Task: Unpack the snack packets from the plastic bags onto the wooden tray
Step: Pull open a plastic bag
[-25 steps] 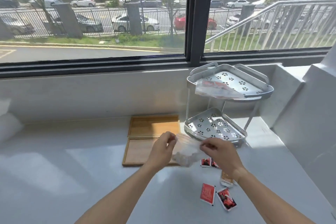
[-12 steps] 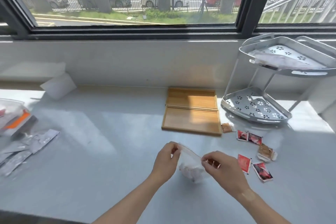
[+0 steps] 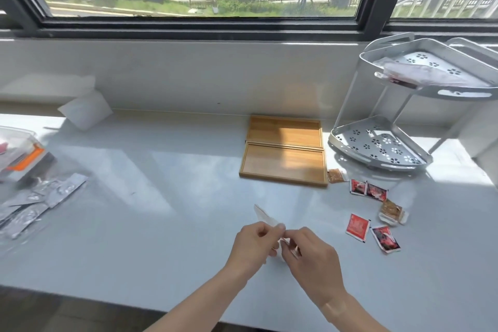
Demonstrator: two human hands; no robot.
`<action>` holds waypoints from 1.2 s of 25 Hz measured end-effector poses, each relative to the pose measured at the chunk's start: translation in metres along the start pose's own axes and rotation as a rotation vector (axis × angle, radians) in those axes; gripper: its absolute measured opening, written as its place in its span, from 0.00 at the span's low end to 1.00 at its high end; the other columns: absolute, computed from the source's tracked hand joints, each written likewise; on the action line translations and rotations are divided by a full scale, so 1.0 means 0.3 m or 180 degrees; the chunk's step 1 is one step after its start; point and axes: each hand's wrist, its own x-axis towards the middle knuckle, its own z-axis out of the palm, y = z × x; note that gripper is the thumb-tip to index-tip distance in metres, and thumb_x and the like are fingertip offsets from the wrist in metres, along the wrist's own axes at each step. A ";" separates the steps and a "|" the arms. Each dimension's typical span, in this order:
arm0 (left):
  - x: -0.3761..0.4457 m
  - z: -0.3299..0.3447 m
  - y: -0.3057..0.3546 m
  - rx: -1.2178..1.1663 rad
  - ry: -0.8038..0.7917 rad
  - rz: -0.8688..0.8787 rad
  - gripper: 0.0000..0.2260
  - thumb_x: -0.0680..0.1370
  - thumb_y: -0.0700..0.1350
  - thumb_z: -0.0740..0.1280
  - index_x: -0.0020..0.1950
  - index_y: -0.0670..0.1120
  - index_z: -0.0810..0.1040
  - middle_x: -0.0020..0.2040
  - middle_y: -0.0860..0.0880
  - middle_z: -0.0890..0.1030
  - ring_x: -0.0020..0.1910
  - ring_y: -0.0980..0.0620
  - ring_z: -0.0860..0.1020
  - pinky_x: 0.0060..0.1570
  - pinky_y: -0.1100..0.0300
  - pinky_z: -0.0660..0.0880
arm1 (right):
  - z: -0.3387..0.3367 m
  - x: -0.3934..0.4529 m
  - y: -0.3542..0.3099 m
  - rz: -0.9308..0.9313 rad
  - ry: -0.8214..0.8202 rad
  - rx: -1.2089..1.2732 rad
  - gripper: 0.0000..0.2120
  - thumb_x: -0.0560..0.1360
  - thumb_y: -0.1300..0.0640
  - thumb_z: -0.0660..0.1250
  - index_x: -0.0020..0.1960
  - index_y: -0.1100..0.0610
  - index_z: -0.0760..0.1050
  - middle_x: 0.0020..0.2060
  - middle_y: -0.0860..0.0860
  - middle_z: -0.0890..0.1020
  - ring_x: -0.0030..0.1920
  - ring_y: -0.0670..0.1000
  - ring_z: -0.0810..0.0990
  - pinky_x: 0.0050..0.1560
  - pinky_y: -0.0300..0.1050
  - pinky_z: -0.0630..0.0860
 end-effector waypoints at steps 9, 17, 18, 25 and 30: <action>-0.006 -0.038 -0.004 0.0163 0.0024 -0.0156 0.08 0.73 0.44 0.67 0.34 0.46 0.79 0.30 0.52 0.82 0.30 0.57 0.77 0.29 0.64 0.69 | -0.049 0.023 -0.002 0.0545 -0.0926 0.0845 0.13 0.66 0.38 0.72 0.49 0.40 0.80 0.40 0.36 0.80 0.40 0.40 0.77 0.40 0.35 0.75; 0.021 -0.056 -0.019 0.0088 -0.0311 0.0065 0.13 0.75 0.48 0.70 0.29 0.52 0.77 0.28 0.53 0.77 0.29 0.56 0.73 0.30 0.70 0.66 | -0.055 0.119 0.023 0.1476 -0.1827 0.2146 0.05 0.66 0.52 0.76 0.42 0.49 0.85 0.38 0.46 0.87 0.38 0.45 0.83 0.40 0.41 0.79; 0.027 -0.065 -0.018 0.0109 -0.0383 0.0114 0.13 0.76 0.49 0.70 0.31 0.52 0.77 0.29 0.53 0.78 0.30 0.56 0.73 0.31 0.69 0.67 | -0.058 0.133 0.029 0.1655 -0.1911 0.2290 0.05 0.66 0.53 0.77 0.41 0.51 0.85 0.37 0.49 0.87 0.37 0.46 0.83 0.36 0.40 0.77; 0.065 -0.112 -0.007 0.0420 -0.0746 0.0362 0.09 0.79 0.50 0.66 0.38 0.53 0.79 0.33 0.57 0.80 0.34 0.60 0.76 0.35 0.68 0.71 | -0.069 0.192 0.041 0.2030 -0.2284 0.2692 0.07 0.69 0.55 0.76 0.42 0.59 0.83 0.36 0.54 0.86 0.37 0.53 0.86 0.31 0.39 0.75; 0.093 -0.124 0.010 0.0690 -0.0692 0.0536 0.10 0.79 0.47 0.66 0.39 0.53 0.78 0.32 0.61 0.79 0.33 0.64 0.75 0.35 0.74 0.68 | -0.050 0.225 0.024 0.2128 -0.2247 0.2769 0.09 0.70 0.51 0.74 0.45 0.56 0.83 0.41 0.55 0.87 0.40 0.56 0.87 0.32 0.42 0.77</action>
